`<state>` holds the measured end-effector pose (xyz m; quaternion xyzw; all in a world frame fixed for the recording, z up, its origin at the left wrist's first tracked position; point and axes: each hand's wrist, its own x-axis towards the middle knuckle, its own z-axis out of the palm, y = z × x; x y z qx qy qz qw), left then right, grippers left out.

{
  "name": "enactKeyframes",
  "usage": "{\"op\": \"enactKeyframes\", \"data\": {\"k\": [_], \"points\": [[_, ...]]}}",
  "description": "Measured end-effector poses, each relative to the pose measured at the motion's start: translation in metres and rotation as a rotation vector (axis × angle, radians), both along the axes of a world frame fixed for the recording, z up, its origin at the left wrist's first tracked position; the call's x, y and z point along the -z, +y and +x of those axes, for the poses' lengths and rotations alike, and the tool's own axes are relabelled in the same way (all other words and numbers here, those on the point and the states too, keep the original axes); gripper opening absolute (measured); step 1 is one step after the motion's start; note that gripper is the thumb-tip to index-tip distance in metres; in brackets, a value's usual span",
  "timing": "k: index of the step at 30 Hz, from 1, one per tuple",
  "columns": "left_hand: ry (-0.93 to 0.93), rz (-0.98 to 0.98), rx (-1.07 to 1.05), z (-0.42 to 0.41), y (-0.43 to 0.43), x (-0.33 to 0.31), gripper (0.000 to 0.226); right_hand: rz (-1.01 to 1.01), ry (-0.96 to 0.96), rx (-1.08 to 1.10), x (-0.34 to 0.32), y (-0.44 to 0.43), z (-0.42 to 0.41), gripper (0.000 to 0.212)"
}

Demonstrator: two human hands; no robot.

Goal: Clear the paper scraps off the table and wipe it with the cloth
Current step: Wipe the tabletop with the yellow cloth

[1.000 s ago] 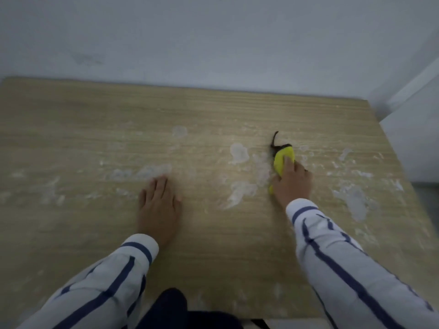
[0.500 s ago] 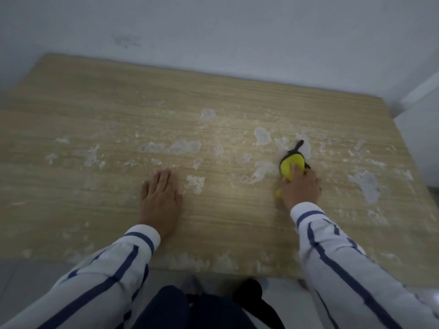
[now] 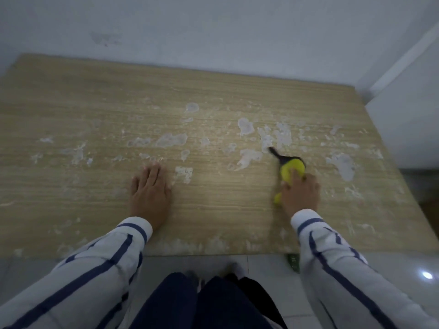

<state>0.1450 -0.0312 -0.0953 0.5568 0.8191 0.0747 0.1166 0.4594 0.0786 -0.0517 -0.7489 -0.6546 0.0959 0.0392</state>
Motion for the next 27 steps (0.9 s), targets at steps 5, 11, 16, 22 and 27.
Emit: {"op": "enactKeyframes", "data": {"k": [5, 11, 16, 22, 27], "points": [[0.020, -0.011, -0.019, 0.001, 0.002, 0.002, 0.056, -0.064, 0.170, -0.167, 0.016, -0.039, -0.059, 0.048], [0.007, -0.028, -0.009, 0.001, 0.002, -0.003, 0.055, 0.021, 0.158, -0.557, 0.001, -0.051, -0.095, 0.044], [-0.015, -0.025, 0.019, -0.005, 0.000, -0.006, 0.057, 0.033, -0.041, -0.075, -0.004, 0.009, -0.020, 0.038], [-0.046, -0.075, 0.178, -0.033, -0.005, -0.007, 0.061, -0.059, 0.193, -0.372, 0.027, -0.050, -0.156, 0.051], [0.013, -0.099, 0.258, -0.114, -0.027, -0.013, 0.062, -0.073, 0.124, -0.337, 0.019, -0.046, -0.194, 0.040]]}}
